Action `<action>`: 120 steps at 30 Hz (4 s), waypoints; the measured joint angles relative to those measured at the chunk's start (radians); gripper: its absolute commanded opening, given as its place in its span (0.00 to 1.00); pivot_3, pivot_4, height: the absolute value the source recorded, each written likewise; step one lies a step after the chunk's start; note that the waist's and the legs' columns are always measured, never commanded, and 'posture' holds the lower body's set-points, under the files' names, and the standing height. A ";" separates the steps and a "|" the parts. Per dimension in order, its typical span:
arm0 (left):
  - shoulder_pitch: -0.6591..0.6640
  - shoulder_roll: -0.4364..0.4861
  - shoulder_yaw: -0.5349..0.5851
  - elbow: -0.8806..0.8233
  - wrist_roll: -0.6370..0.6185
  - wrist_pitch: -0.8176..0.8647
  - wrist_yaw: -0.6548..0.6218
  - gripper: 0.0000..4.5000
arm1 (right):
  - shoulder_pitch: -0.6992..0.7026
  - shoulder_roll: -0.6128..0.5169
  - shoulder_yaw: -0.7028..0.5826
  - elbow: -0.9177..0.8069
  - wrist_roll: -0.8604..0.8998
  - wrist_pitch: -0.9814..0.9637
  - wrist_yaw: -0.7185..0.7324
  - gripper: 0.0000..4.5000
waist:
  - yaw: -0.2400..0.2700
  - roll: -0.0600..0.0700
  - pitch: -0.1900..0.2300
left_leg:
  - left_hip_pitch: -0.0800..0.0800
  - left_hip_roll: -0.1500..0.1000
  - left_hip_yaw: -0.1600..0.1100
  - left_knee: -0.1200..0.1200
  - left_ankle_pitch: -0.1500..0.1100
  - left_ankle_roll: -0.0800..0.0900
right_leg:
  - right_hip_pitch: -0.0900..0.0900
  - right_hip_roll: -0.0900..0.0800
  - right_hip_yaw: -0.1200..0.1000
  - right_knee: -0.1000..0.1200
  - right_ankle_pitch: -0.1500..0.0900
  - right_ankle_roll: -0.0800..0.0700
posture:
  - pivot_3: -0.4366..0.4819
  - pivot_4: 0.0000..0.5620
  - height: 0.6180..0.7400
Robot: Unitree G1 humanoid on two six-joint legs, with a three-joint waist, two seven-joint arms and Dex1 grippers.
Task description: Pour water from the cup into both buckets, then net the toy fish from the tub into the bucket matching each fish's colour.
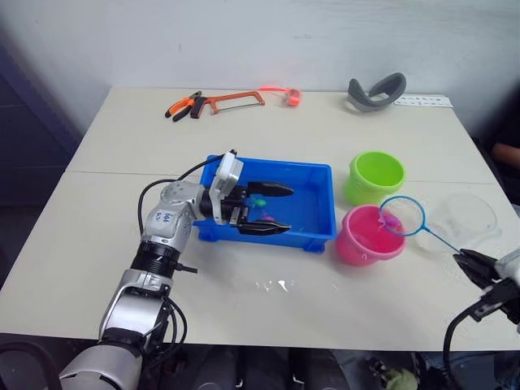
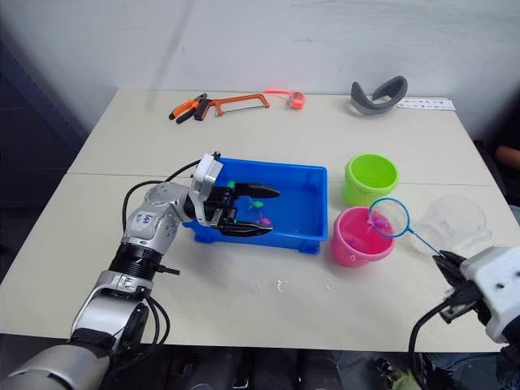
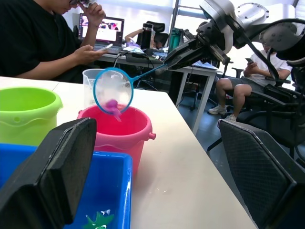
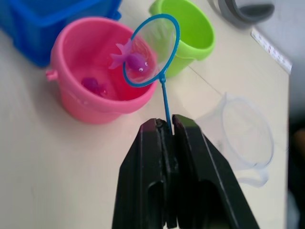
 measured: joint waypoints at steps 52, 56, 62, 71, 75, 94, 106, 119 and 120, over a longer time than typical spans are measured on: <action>0.172 0.204 0.278 -0.056 -0.052 -0.042 0.160 0.98 | -0.532 -0.279 0.324 0.129 0.715 0.290 -0.378 0.00 | -0.021 0.000 0.000 | 0.003 0.005 -0.008 0.000 0.001 -0.002 | 0.006 -0.005 -0.003 -0.002 -0.001 -0.003 | 0.48 0.27 1.00; 0.255 0.269 0.336 -0.063 -0.049 -0.068 0.206 0.98 | -0.800 -0.325 0.486 0.225 0.959 0.553 -0.502 0.00 | -0.024 0.000 0.000 | 0.002 0.005 -0.009 0.001 0.001 -0.002 | 0.006 -0.006 -0.005 -0.003 -0.001 -0.003 | 0.48 0.27 1.00; 0.374 0.321 0.386 -0.157 -0.056 -0.058 0.250 0.98 | -1.095 -0.239 0.747 0.387 0.908 0.716 -0.556 0.00 | -0.025 0.000 0.000 | 0.000 0.004 -0.008 0.001 0.001 -0.002 | 0.004 -0.006 -0.006 -0.004 -0.001 -0.003 | 0.48 0.27 1.00; 0.496 0.331 0.417 -0.291 -0.079 -0.023 0.312 0.98 | -1.311 -0.122 0.988 0.526 0.726 0.777 -0.467 0.00 | -0.028 0.000 0.000 | -0.004 0.004 -0.005 0.000 0.001 -0.002 | -0.001 -0.005 -0.004 -0.001 -0.001 -0.003 | 0.48 0.27 1.00; 0.523 0.375 0.426 -0.303 -0.074 -0.029 0.310 0.98 | -1.346 -0.124 1.098 0.541 0.586 0.747 -0.385 0.00 | -0.029 0.000 0.000 | -0.004 0.004 -0.004 0.000 0.000 -0.002 | -0.002 -0.005 -0.003 -0.001 -0.001 -0.003 | 0.48 0.27 1.00; 0.574 0.589 0.461 -0.171 -0.074 -0.003 0.130 0.98 | -1.366 -0.021 1.252 0.541 0.241 0.674 -0.203 0.00 | -0.035 0.000 0.000 | -0.004 0.005 -0.002 -0.002 0.000 -0.003 | -0.004 -0.005 -0.003 -0.001 -0.001 -0.003 | 0.48 0.27 1.00; 0.473 0.623 0.398 -0.196 -0.070 0.031 0.085 0.98 | -1.403 0.111 1.264 0.663 0.196 0.674 -0.108 0.00 | -0.039 0.000 0.000 | -0.004 0.004 -0.002 -0.002 0.000 -0.003 | -0.005 -0.004 -0.004 0.000 -0.001 -0.003 | 0.48 0.27 1.00; 0.097 0.712 0.171 -0.001 0.062 0.044 -0.074 0.98 | -1.409 0.218 1.145 0.781 0.226 0.733 -0.074 0.00 | -0.054 0.000 0.000 | -0.004 0.004 0.000 -0.002 0.000 -0.003 | -0.007 0.001 -0.009 0.001 -0.001 -0.003 | 0.48 0.27 1.00; 0.074 0.710 0.160 0.035 0.075 0.030 -0.080 0.98 | -1.410 0.222 1.132 0.782 0.233 0.736 -0.070 0.00 | -0.056 0.000 0.000 | -0.004 0.004 0.001 -0.002 0.000 -0.003 | -0.007 0.001 -0.009 0.001 -0.001 -0.003 | 0.48 0.27 1.00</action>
